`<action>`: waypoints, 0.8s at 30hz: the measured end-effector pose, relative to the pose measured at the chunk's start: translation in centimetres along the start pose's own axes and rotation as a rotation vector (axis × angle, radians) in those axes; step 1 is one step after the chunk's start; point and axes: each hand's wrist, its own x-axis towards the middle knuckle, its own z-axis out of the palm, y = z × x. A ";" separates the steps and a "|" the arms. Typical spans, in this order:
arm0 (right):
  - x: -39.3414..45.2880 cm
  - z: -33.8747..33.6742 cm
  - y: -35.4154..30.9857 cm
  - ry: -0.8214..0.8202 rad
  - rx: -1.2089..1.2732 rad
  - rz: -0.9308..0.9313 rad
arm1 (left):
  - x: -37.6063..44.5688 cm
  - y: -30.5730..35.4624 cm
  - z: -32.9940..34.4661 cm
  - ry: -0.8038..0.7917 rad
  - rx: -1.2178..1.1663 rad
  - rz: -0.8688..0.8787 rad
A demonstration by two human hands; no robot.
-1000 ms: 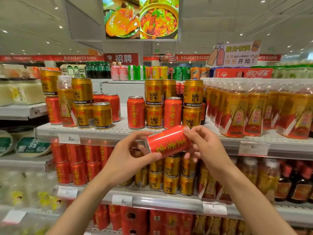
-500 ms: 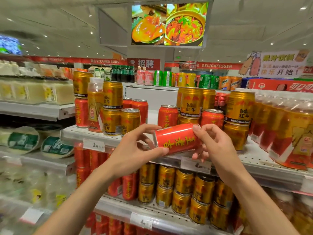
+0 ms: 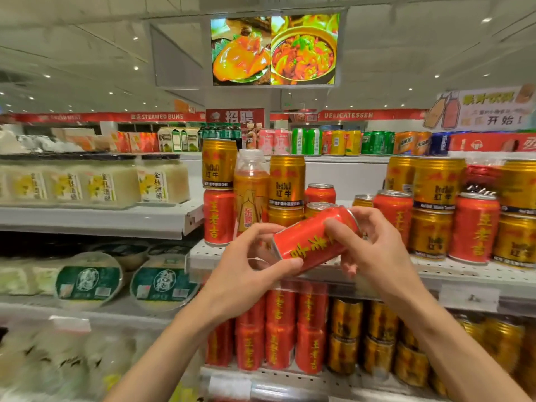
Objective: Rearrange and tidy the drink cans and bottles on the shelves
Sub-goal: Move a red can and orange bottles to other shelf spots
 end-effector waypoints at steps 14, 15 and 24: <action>1.7 4.4 -1.5 0.085 -0.198 -0.089 | 4.4 -0.2 -7.1 0.121 0.274 0.233; 1.9 4.3 -1.5 0.081 -0.232 -0.094 | 5.4 0.2 -7.2 0.156 0.334 0.283; 2.3 3.5 -1.1 0.029 -0.368 -0.106 | 10.9 2.3 -6.6 0.160 0.706 0.309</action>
